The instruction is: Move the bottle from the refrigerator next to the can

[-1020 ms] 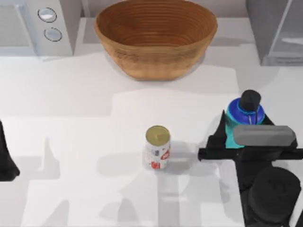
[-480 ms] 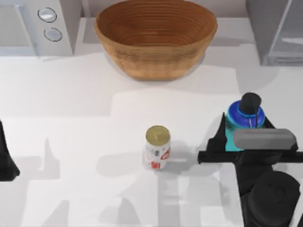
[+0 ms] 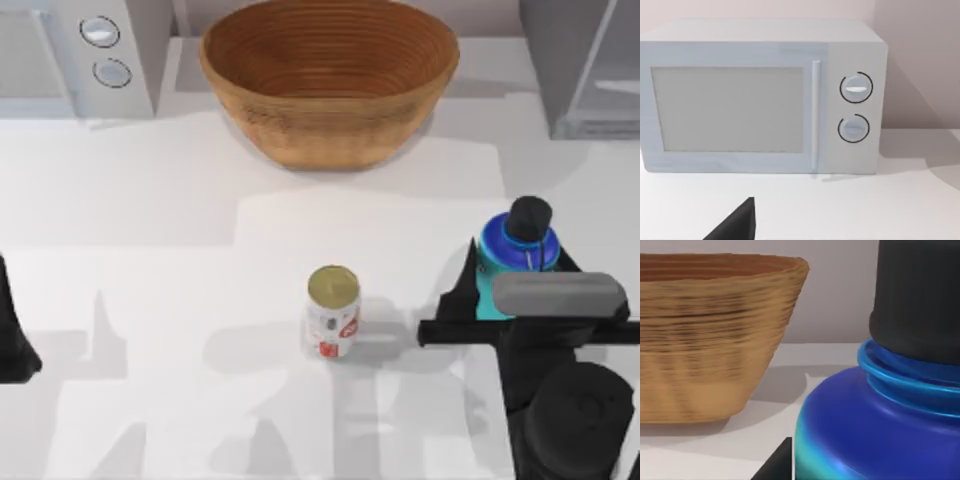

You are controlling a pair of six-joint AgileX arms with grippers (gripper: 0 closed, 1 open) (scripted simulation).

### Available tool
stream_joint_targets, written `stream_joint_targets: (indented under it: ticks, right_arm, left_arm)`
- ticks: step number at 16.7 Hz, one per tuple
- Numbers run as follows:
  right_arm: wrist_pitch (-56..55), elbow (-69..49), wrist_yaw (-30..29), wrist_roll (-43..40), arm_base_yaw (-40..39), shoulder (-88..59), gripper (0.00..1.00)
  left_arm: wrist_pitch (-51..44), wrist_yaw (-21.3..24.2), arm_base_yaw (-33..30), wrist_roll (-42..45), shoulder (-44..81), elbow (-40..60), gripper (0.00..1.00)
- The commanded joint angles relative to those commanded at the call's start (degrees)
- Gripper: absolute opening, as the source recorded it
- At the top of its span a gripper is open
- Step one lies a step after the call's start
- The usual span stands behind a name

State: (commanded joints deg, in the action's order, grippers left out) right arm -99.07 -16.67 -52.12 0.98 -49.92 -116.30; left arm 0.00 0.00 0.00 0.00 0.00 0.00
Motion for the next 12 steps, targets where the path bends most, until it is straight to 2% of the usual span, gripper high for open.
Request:
stream_joint_targets:
  ticks: [9,12]
  right_arm:
    - [0.0,0.0,0.0,0.0,0.0,0.0,0.98]
    - [0.0,0.0,0.0,0.0,0.0,0.0,1.00]
  left_arm:
    - [0.0,0.0,0.0,0.0,0.0,0.0,1.00]
    - [0.0,0.0,0.0,0.0,0.0,0.0,1.00]
